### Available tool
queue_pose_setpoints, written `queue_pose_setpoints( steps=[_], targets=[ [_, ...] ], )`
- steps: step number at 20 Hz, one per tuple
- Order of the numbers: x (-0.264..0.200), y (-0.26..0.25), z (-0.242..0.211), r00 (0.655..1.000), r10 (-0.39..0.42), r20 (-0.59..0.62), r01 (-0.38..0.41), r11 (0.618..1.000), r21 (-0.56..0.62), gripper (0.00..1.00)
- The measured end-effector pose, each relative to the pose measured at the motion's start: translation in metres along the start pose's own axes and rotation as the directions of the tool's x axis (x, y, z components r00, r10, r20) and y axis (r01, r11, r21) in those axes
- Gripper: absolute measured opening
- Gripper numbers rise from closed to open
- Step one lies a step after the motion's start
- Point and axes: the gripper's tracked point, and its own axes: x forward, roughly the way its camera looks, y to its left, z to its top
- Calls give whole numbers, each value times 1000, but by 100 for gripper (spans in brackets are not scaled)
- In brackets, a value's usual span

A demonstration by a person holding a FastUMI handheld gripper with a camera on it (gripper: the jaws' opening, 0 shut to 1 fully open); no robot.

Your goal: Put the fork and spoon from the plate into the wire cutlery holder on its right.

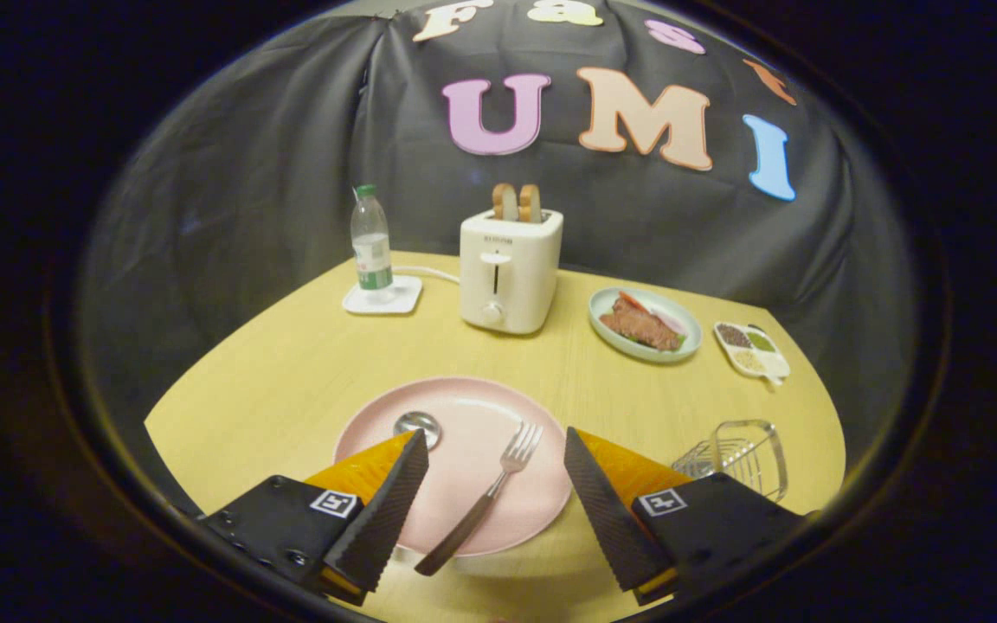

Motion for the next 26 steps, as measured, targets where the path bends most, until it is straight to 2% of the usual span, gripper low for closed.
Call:
queue_pose_setpoints(
  steps=[7,16,19,26],
  targets=[
    [18,6,-51,988,-2,-154,0,1000,-15,98],
    [24,0,-63,975,-49,-219,42,998,-37,36],
    [23,1,-66,968,-33,-250,29,999,-20,15],
    [19,-2,-63,948,-10,-318,-3,999,-40,10]
  ],
)
